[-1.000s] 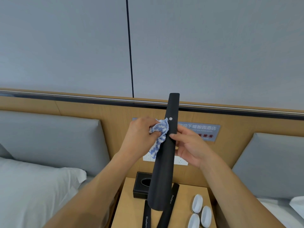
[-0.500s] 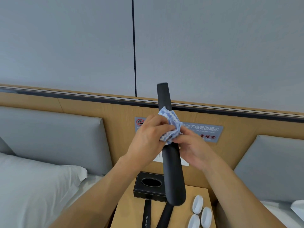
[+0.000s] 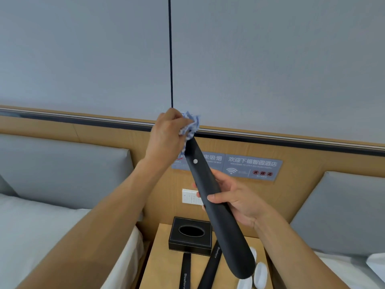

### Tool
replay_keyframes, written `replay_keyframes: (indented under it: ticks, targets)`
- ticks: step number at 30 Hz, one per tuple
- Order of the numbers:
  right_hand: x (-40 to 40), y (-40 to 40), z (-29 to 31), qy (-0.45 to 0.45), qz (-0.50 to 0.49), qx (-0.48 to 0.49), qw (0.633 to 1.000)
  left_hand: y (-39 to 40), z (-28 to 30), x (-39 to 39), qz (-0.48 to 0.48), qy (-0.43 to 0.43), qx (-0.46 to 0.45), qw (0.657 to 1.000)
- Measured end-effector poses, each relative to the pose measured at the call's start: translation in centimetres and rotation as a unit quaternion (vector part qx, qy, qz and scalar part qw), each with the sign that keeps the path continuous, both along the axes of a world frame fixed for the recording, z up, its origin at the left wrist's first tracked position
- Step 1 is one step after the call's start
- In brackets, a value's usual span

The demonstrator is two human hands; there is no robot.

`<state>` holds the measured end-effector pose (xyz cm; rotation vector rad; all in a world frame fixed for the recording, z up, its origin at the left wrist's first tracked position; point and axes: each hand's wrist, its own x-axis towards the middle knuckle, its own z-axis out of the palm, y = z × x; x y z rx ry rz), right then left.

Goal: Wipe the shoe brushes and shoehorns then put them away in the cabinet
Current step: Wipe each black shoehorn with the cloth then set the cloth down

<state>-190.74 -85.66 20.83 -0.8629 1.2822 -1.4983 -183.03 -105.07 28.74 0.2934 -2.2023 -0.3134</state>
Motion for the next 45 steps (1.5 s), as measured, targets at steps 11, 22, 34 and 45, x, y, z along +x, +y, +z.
replay_keyframes:
  ticks: [11,22,34,45]
  targets:
    - [-0.9,-1.1,-0.7,-0.057,-0.003,-0.009,0.998,2.0,-3.1,0.3,-0.034,-0.013,-0.012,0.999]
    - [-1.6,-1.5,-2.4,-0.091,-0.052,-0.008,0.994,5.0,-5.8,1.4,-0.095,-0.070,-0.008,0.993]
    - [-1.3,-0.7,-5.4,-0.175,-0.143,0.033,0.974,6.0,-9.0,2.4,-0.167,-0.151,0.023,0.974]
    - [-1.2,2.1,-11.0,-0.209,-0.189,0.093,0.955,5.2,-15.6,2.8,-0.171,-0.248,0.026,0.953]
